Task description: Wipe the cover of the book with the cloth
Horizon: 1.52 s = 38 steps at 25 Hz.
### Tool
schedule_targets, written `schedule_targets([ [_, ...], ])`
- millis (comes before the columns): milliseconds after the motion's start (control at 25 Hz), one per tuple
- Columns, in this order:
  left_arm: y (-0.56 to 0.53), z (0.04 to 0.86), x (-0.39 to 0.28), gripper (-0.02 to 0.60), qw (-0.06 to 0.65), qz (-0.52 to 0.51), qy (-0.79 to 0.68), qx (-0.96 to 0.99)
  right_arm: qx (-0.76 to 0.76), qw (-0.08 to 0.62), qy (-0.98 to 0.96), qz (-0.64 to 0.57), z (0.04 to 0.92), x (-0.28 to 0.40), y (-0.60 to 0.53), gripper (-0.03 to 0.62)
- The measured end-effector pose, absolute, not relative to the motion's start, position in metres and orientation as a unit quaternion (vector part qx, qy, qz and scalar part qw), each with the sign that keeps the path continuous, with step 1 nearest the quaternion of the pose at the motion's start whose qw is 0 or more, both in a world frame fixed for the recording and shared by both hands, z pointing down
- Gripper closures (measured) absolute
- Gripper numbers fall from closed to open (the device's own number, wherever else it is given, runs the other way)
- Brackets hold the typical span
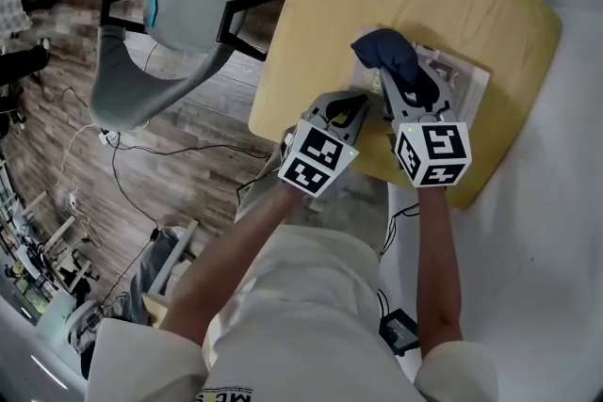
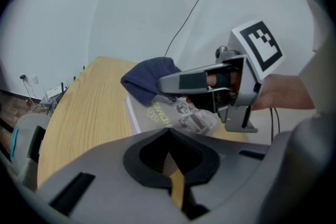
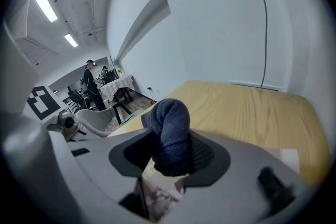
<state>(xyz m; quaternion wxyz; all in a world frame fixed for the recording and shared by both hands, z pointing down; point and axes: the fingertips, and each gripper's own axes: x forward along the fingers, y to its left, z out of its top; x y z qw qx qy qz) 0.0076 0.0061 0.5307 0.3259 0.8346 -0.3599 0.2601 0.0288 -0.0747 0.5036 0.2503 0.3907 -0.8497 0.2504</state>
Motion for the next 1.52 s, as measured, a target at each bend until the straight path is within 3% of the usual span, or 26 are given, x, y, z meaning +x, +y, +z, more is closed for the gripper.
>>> schedule_targets([
  [440, 0.004, 0.533, 0.006, 0.572, 0.325, 0.27, -0.381, 0.823, 0.39, 0.339, -0.825, 0.228, 0.536, 0.048, -0.082, 0.419],
  [1160, 0.003, 0.537, 0.007, 0.572, 0.329, 0.285, -0.395, 0.809, 0.547, 0.328, -0.709, 0.301, 0.548, 0.222, -0.072, 0.418],
  [1520, 0.005, 0.537, 0.01, 0.572, 0.318, 0.324, -0.38, 0.806, 0.591, 0.339, -0.689, 0.247, 0.525, 0.255, -0.059, 0.418],
])
